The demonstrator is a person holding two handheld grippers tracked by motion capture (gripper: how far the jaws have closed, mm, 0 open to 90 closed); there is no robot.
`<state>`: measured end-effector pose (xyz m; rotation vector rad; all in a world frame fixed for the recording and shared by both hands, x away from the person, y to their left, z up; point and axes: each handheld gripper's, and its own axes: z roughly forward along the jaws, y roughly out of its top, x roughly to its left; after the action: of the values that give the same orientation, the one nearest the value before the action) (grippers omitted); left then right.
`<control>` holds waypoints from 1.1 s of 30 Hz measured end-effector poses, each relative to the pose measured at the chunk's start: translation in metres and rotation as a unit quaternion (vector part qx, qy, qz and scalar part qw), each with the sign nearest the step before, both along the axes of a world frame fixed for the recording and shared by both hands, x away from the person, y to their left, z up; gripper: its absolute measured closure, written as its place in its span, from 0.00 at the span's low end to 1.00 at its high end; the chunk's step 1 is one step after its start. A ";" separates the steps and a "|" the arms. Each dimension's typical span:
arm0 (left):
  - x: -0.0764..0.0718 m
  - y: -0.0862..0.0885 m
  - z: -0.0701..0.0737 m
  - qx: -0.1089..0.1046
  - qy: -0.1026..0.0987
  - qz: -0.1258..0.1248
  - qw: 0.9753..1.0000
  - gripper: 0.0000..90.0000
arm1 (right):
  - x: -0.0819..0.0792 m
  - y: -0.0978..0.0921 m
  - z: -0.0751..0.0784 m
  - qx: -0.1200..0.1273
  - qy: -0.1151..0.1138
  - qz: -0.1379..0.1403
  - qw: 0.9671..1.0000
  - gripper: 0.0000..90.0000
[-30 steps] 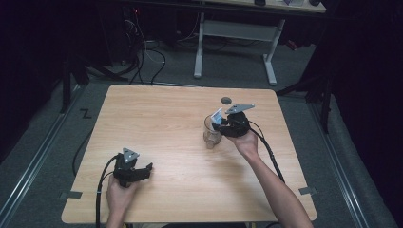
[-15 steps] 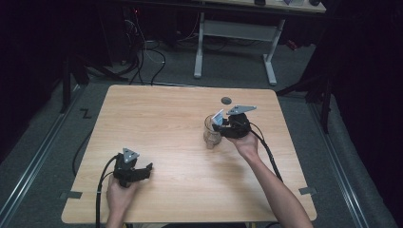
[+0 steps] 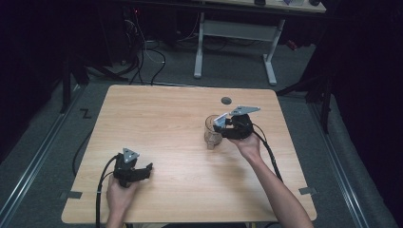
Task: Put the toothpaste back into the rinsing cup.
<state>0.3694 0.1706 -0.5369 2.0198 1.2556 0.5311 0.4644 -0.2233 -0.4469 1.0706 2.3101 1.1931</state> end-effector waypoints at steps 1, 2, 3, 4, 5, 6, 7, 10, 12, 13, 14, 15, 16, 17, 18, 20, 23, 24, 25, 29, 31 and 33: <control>0.000 0.000 0.000 0.000 0.000 0.000 1.000 0.23 | 0.000 0.000 0.000 0.001 0.001 -0.001 1.000 0.49; 0.000 0.000 0.000 0.000 0.000 0.000 1.000 0.23 | 0.000 0.000 0.000 0.001 0.001 -0.001 1.000 0.49; 0.000 0.000 0.000 0.000 0.000 0.000 1.000 0.23 | -0.001 0.000 0.000 0.001 0.000 -0.001 1.000 0.47; 0.000 0.000 0.000 0.000 0.000 0.000 1.000 0.23 | -0.001 0.001 0.001 0.000 -0.002 -0.002 1.000 0.45; 0.000 0.000 0.000 0.000 0.000 0.000 1.000 0.23 | -0.001 0.001 0.001 0.002 -0.003 -0.004 1.000 0.43; 0.000 0.000 0.000 0.000 0.000 0.000 1.000 0.23 | -0.001 0.001 0.001 0.002 -0.003 -0.004 1.000 0.43; 0.000 0.000 0.000 0.000 0.000 0.000 1.000 0.23 | -0.001 0.000 0.001 0.008 -0.001 -0.004 1.000 0.41; 0.000 0.000 0.000 0.000 0.000 0.000 1.000 0.23 | 0.000 -0.002 0.001 0.015 0.004 -0.002 1.000 0.40; 0.000 0.000 0.000 0.000 0.000 0.000 1.000 0.23 | -0.001 -0.003 0.002 0.015 0.005 -0.005 1.000 0.39; 0.000 0.000 0.000 0.000 0.000 0.000 1.000 0.23 | -0.002 -0.004 0.002 0.015 0.004 -0.005 1.000 0.38; 0.000 0.000 0.000 0.000 0.000 0.000 1.000 0.23 | -0.002 -0.004 0.003 0.013 0.003 -0.004 1.000 0.38; 0.000 0.000 0.000 0.000 0.000 0.000 1.000 0.23 | -0.002 -0.004 0.003 0.013 0.003 -0.004 1.000 0.38; 0.000 0.000 0.000 0.000 0.000 0.000 1.000 0.23 | -0.003 -0.005 0.003 0.014 0.003 -0.004 1.000 0.37; 0.000 0.000 0.000 0.000 0.000 0.000 1.000 0.23 | -0.004 -0.005 0.003 0.011 0.003 -0.006 1.000 0.37; 0.000 0.000 0.000 0.000 0.000 0.000 1.000 0.23 | -0.004 -0.006 0.004 0.010 0.003 -0.007 1.000 0.37; 0.000 0.000 0.000 0.000 0.000 0.000 1.000 0.23 | -0.005 -0.006 0.005 0.010 0.001 -0.007 1.000 0.36; 0.000 0.000 0.000 0.000 0.000 0.000 1.000 0.23 | -0.007 -0.007 0.006 0.012 -0.002 -0.005 1.000 0.36; 0.000 0.000 0.000 0.000 0.000 0.000 1.000 0.23 | -0.008 -0.007 0.007 0.013 -0.002 -0.004 1.000 0.36; 0.000 0.000 0.000 0.000 0.000 0.000 1.000 0.23 | -0.009 -0.008 0.007 0.014 -0.005 -0.001 1.000 0.36; 0.000 0.000 0.000 0.000 0.000 0.000 1.000 0.23 | -0.012 -0.011 0.008 0.017 -0.004 -0.003 1.000 0.36; 0.000 0.000 0.000 0.000 0.000 0.000 1.000 0.23 | -0.013 -0.013 0.008 0.021 -0.003 -0.005 1.000 0.37; 0.000 0.000 0.000 0.000 0.000 0.000 1.000 0.23 | -0.014 -0.016 0.009 0.022 -0.001 -0.008 1.000 0.37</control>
<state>0.3694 0.1706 -0.5368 2.0201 1.2558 0.5317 0.4501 -0.2396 -0.4382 1.1004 2.2800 1.2444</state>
